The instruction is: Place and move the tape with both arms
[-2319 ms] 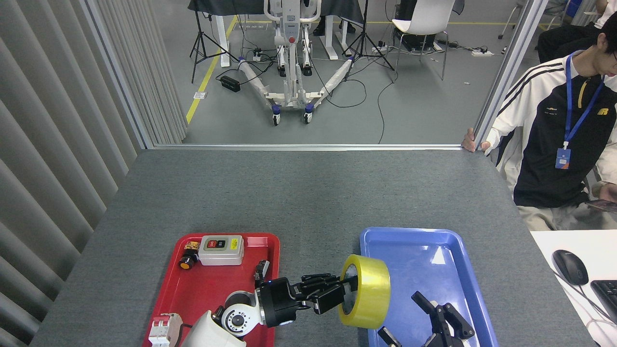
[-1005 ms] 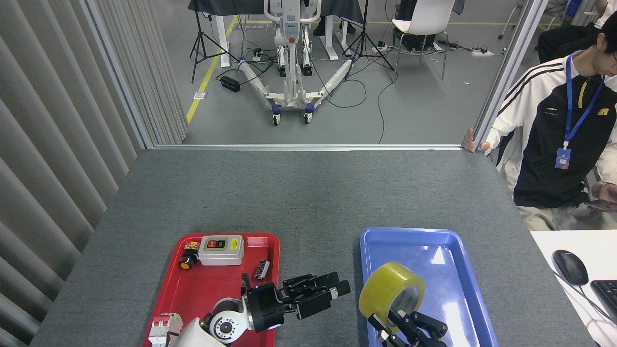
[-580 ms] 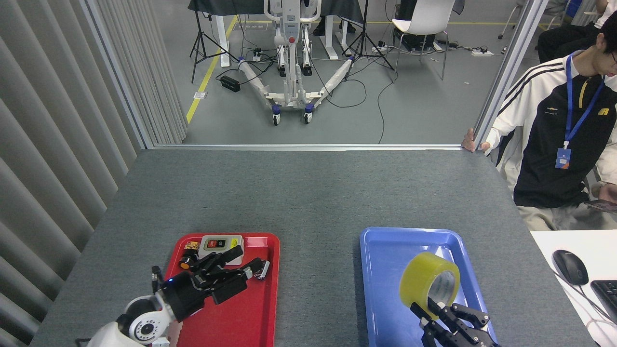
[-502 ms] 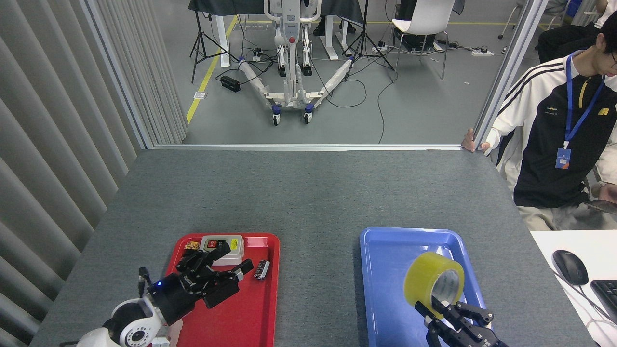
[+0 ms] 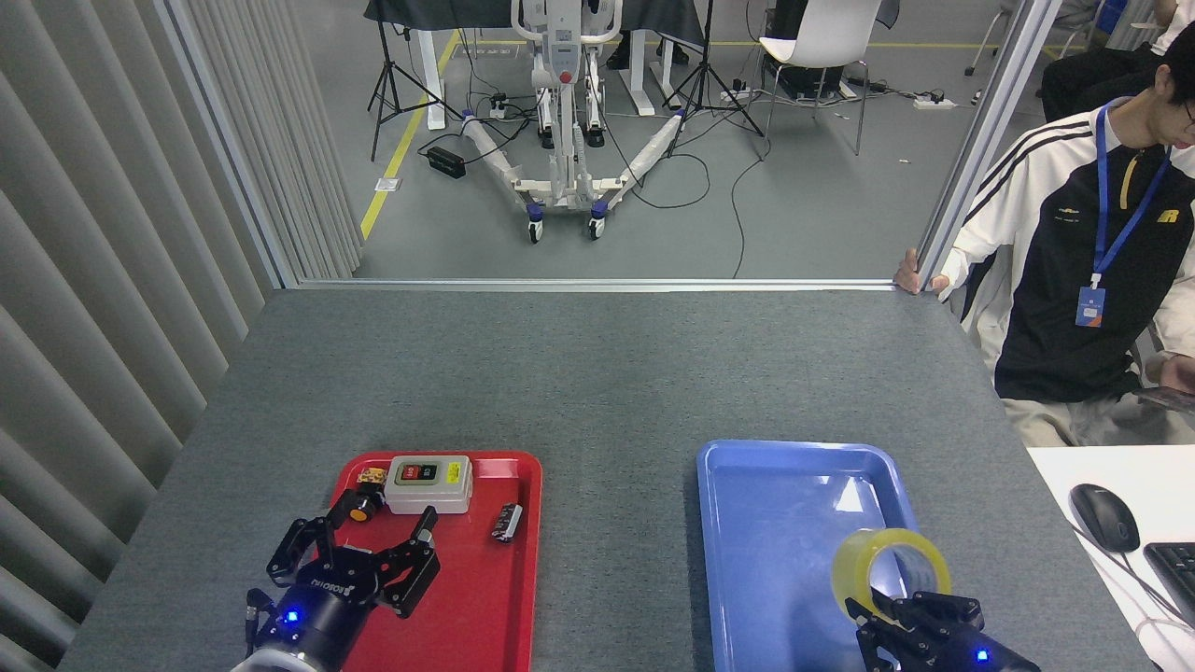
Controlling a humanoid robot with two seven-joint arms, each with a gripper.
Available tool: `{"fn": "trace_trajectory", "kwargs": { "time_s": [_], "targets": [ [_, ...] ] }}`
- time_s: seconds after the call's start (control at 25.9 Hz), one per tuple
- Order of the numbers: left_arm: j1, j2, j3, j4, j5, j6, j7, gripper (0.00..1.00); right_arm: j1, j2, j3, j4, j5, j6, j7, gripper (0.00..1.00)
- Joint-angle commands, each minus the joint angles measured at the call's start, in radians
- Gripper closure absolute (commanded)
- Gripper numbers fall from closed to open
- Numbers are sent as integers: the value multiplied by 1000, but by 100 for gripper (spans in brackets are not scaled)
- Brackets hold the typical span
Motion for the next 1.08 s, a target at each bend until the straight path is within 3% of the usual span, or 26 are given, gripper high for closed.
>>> {"fn": "trace_trajectory", "kwargs": {
  "time_s": [0.0,0.04,0.12,0.15,0.43,0.62,0.77,0.89,1.04],
  "targets": [
    [-15,-4,-2,12,-1,84,-52,0,-43,-10,37,42,1,109,30,96],
    [-15,-7,-4,9,-1,84,-55,0,-48,-10,41,53,1,129,30,75],
    [-15,-9,-5,-12,-3,82,-44,0,-52,-14,40,58,1,155,30,20],
    [-14,-9,-4,-20,-4,84,-39,0,-52,-14,41,58,0,166,30,0],
    [-15,5,2,-17,-15,85,92,0,-49,-5,71,53,-10,172,19,0],
    [-4,8,7,-3,-17,85,96,0,-49,-5,69,49,-65,172,5,0],
    [-3,1,30,-8,-14,84,99,0,-43,6,69,36,-72,162,-58,0],
    [-3,1,30,-9,-14,84,99,0,-37,27,55,19,-74,172,-137,0],
    [-3,1,31,-6,-11,84,99,0,-2,82,-6,21,-74,201,-392,0]
  ]
}}
